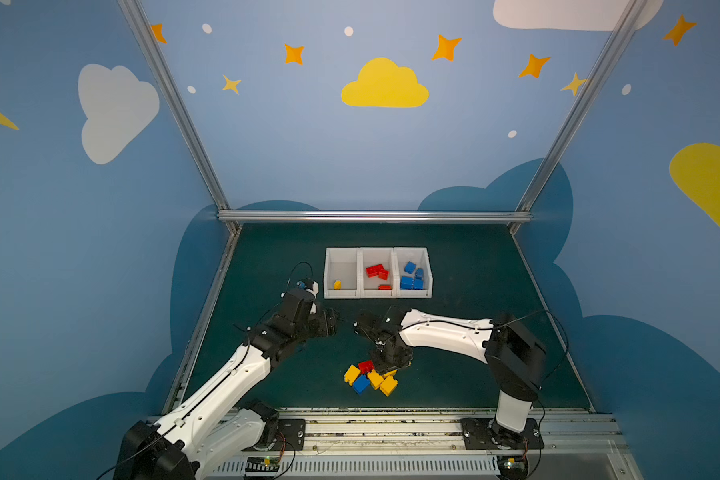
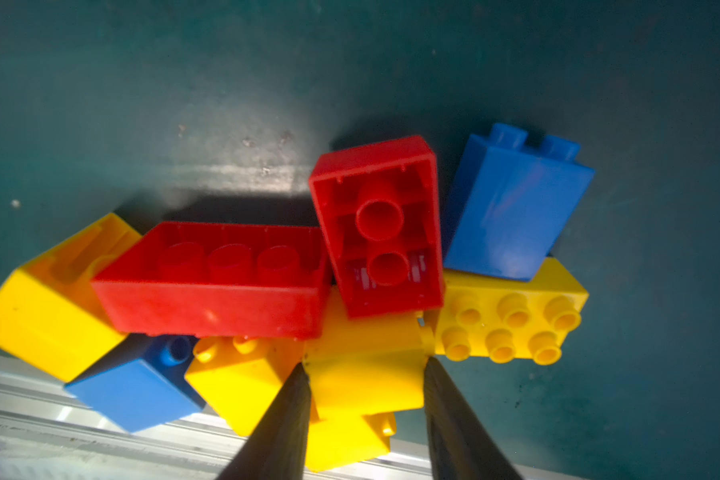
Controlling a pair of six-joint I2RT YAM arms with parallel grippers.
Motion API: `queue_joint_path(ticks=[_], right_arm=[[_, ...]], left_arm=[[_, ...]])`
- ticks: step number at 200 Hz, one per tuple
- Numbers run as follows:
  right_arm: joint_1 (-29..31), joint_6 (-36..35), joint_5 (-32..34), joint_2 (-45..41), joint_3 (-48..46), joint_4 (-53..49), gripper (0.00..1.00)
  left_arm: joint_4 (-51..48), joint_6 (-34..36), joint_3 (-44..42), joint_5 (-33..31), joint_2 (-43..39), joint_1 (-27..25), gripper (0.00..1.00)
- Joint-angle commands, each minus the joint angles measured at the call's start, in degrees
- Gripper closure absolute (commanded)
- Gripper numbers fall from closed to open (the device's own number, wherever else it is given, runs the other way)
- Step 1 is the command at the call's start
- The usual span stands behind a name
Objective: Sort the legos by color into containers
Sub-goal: 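Grasp a yellow brick in the pile with the right gripper and lift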
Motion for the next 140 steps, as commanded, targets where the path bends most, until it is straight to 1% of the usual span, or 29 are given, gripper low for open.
queue_joint_path(ticks=[1, 21, 78, 108, 140], right_arm=[[-0.29, 0.59, 0.46, 1.76, -1.78, -0.3, 0.6], [-0.33, 0.71, 0.82, 1.38, -1.8, -0.47, 0.64], [-0.64, 0.02, 2.18, -0.63, 0.82, -2.65, 0.67], [-1.33, -1.68, 3.51, -2.18, 3.92, -5.55, 0.67], [-3.71, -4.73, 4.66, -3.75, 7.65, -7.89, 0.67]], left_arm=[[-0.74, -0.14, -0.61, 0.22, -1.07, 0.17, 0.24], [-0.99, -0.14, -0.68, -0.02, -1.41, 0.28, 0.24], [-1.31, -0.12, -0.75, -0.28, -2.28, 0.25, 0.24], [-1.75, -0.15, -0.9, -0.57, -2.75, 0.29, 0.24], [-2.29, -0.27, -1.23, -1.0, -4.0, 0.37, 0.24]])
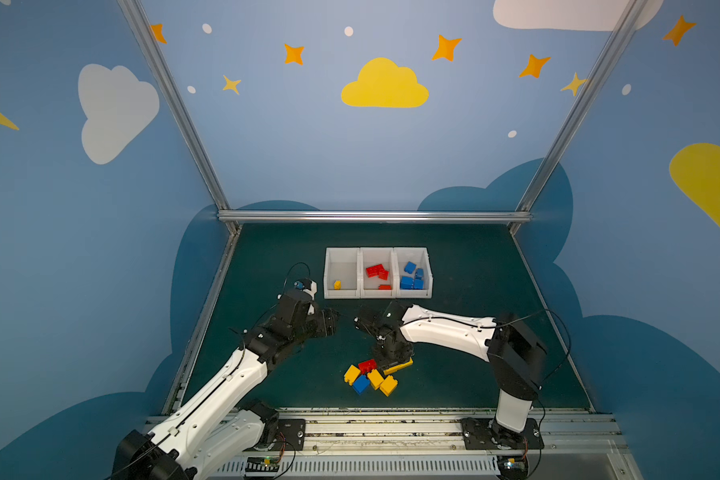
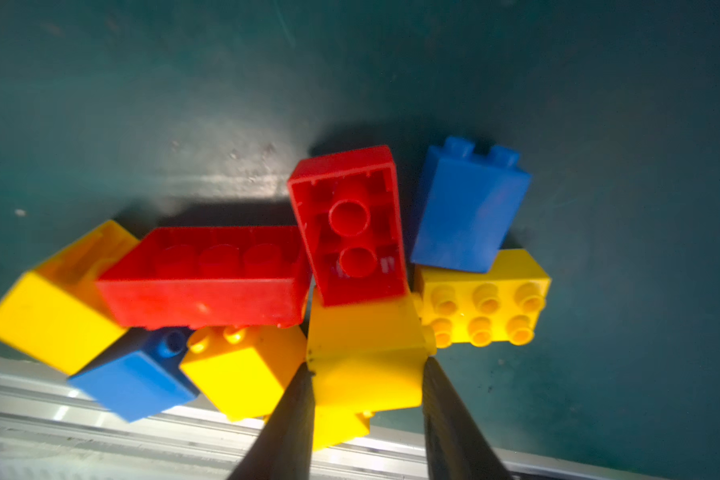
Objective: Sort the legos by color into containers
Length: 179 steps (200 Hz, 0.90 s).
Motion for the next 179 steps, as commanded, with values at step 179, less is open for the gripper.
queue_joint_path(ticks=[179], right_arm=[[-16.52, -26.62, -5.3, 27.91, 58.73, -1.39, 0.67]], left_arm=[[-8.06, -6.56, -7.96, -0.76, -15.58, 0.36, 0.24]])
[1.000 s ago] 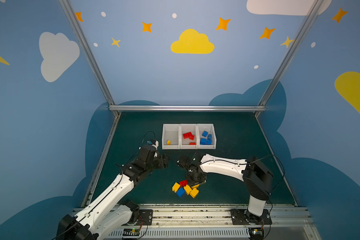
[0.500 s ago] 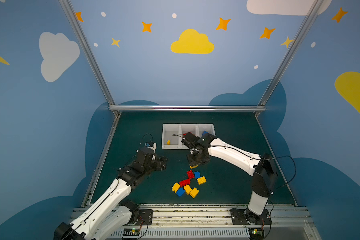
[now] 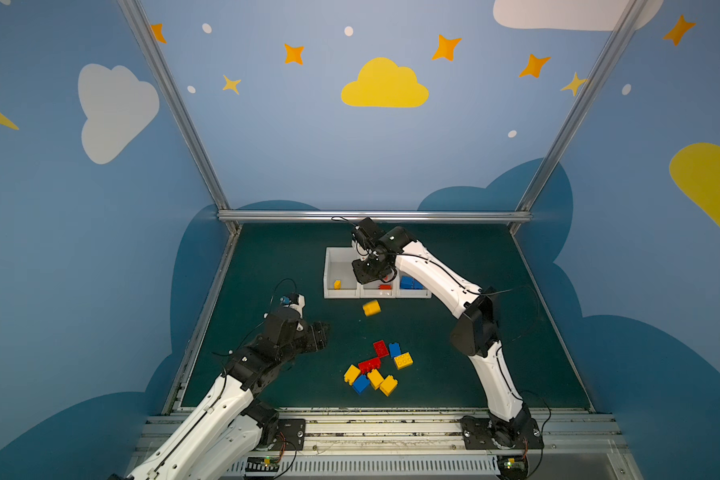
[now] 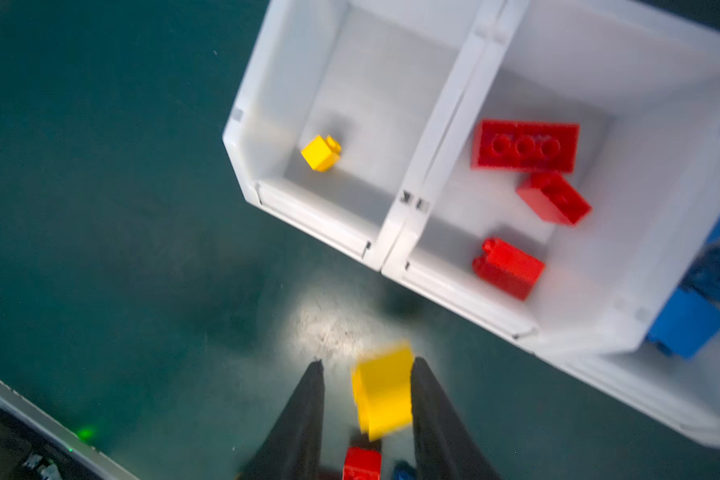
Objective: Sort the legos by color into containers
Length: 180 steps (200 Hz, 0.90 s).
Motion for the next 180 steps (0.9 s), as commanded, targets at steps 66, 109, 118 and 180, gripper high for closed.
queue_joint_path(ticks=[66, 109, 118, 180], right_arm=[[-1.21, -2.4, -3.02, -0.83, -3.66, 9.19, 0.65], [-1.22, 0.95, -0.78, -8.55, -12.63, 2.07, 0.6], [-1.02, 1.49, -0.62, -11.1, -16.37, 1.71, 0.6], [6.09, 11.16, 4.69, -27.12, -43.66, 0.28, 0.46]], left_arm=[[-1.63, -2.13, -3.13, 1.05, -4.82, 0.29, 0.23], [2.55, -2.07, -3.75, 4.81, -1.21, 0.22, 0.23], [2.99, -2.03, -3.67, 5.18, -0.53, 0.25, 0.23], [4.08, -1.83, -3.83, 4.09, 0.49, 0.23, 0.23]])
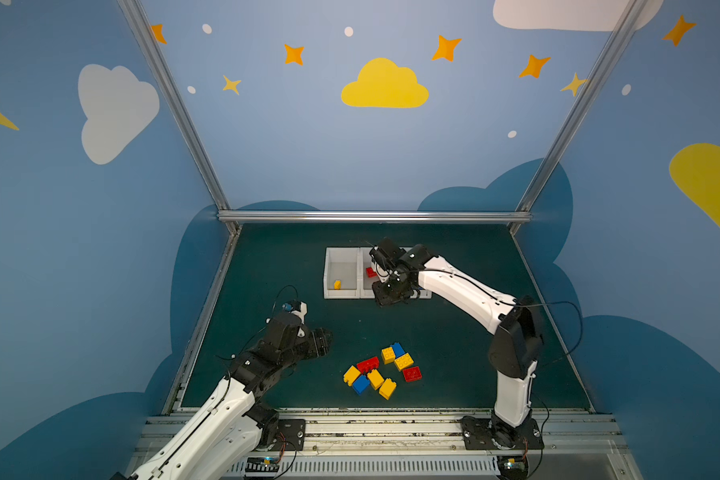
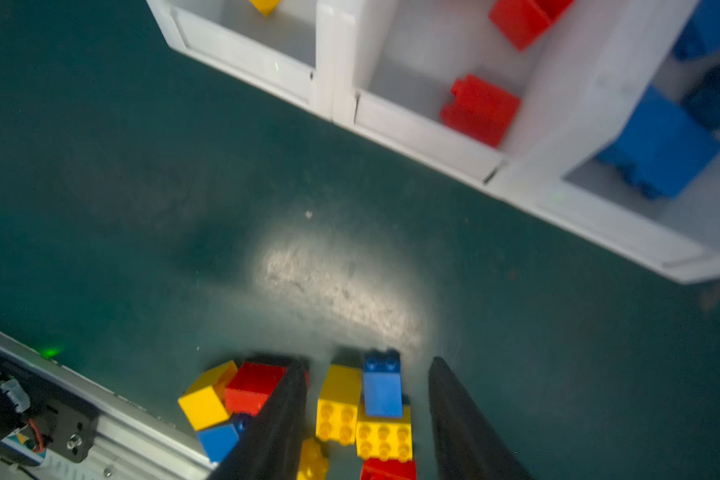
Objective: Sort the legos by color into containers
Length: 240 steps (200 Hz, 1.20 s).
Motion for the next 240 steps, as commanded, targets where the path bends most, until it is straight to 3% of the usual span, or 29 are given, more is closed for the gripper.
queue_joint_path(ticks=[1, 39, 86, 160, 191, 240], right_arm=[[3.83, 6.16, 2.81, -2.93, -6.51, -3.06, 0.46], [8.05, 13.56, -0.48, -4.59, -16.73, 2.14, 0.42], [10.09, 16.99, -1.26, -0.78, -17.41, 4.88, 0.43], [9.89, 18.05, -1.61, 2.8, -18.04, 5.67, 0.53], [9.72, 17.87, -1.37, 2.92, -17.62, 5.77, 0.7], [8.3, 11.97, 1.1, 4.41, -6.97, 0.5, 0.76]], left_arm=[[1.66, 0.15, -0.43, 0.04, 0.13, 0.24, 0.23], [2.63, -0.15, -0.68, 0.57, 1.24, 0.2, 0.23], [1.87, 0.09, -0.43, 0.92, 0.99, 0.24, 0.23], [1.19, -0.1, -0.87, 0.49, -0.07, 0.19, 0.22], [1.27, -0.07, -0.87, 0.61, -0.02, 0.24, 0.22], [0.74, -0.04, -0.56, 0.33, -0.75, 0.22, 0.22]])
